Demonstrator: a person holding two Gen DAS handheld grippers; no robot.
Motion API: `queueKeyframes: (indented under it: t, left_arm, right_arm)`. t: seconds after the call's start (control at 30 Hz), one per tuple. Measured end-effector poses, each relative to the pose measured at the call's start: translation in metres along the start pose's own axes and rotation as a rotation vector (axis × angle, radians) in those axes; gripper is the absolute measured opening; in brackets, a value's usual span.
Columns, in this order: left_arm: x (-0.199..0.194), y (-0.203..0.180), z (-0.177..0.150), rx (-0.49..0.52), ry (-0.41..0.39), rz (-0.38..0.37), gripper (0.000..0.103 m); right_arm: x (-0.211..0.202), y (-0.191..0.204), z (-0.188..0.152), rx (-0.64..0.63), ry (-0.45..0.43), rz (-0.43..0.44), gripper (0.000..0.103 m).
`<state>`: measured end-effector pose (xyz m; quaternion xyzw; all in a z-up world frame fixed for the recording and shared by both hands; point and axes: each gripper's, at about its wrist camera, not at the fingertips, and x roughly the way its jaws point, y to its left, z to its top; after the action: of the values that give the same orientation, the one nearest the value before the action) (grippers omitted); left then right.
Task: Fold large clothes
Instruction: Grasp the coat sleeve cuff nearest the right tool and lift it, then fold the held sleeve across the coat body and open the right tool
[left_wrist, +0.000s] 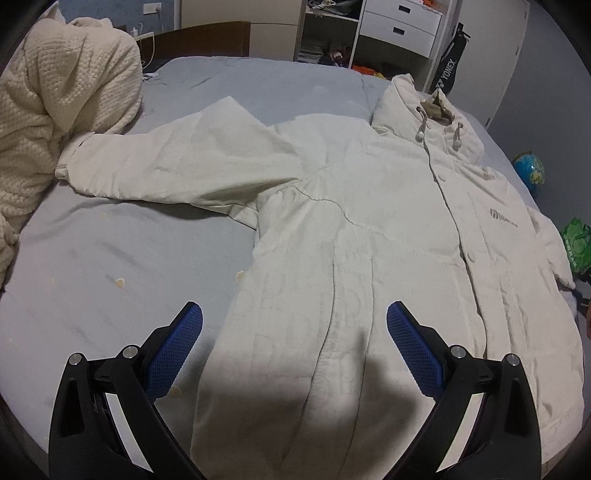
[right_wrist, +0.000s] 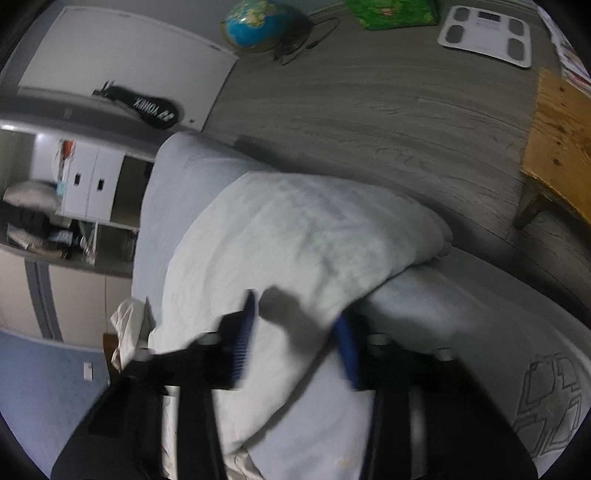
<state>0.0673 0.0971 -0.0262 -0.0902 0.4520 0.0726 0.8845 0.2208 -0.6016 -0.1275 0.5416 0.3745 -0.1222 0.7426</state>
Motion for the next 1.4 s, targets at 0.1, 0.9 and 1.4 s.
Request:
queueKeyframes:
  t: [0.1, 0.9, 1.4]
  left_arm:
    - [0.001, -0.003, -0.001, 0.014, -0.004, 0.002, 0.096]
    - [-0.009, -0.012, -0.002, 0.055, -0.071, -0.065, 0.096]
    - [-0.009, -0.007, -0.002, 0.03, -0.065, -0.076, 0.096]
  right_arm:
    - [-0.006, -0.007, 0.0, 0.031, -0.031, 0.023, 0.008]
    - [-0.051, 0.213, -0.149, -0.459, 0.011, 0.319, 0.002]
    - [0.033, 0.238, -0.317, -0.735, 0.252, 0.162, 0.002]
